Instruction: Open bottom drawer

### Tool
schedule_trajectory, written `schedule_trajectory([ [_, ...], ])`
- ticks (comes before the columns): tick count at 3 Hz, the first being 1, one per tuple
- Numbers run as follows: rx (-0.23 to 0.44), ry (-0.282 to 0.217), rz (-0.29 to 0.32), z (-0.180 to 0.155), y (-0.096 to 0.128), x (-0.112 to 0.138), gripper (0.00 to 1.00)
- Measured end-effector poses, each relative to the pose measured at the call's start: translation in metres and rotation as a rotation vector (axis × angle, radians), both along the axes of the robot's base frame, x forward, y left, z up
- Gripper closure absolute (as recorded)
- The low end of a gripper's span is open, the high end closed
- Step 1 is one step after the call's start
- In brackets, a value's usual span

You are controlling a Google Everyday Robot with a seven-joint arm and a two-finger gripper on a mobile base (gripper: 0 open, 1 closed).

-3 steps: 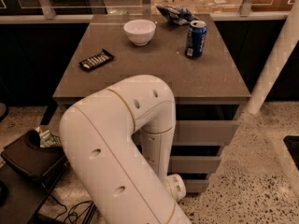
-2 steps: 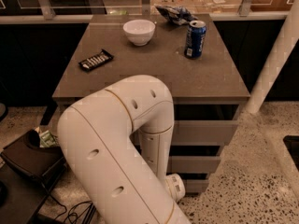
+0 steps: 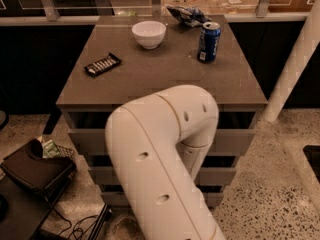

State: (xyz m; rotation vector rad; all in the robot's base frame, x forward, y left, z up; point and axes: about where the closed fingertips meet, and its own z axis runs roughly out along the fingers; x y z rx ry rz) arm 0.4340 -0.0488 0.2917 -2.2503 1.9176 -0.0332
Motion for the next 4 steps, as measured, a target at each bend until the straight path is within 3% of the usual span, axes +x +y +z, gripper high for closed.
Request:
schedule_trajectory([
  [1,0.113,-0.031,-0.062,-0.011,-0.002,-0.002,0.00],
  [2,0.216,-0.097,-0.117,-0.017,-0.005,0.000,0.00],
  [3,0.304,-0.177,-0.142,-0.014,-0.002,0.005,0.00],
  [4,0.331,-0.227,-0.126,-0.006,0.005,0.008,0.00],
])
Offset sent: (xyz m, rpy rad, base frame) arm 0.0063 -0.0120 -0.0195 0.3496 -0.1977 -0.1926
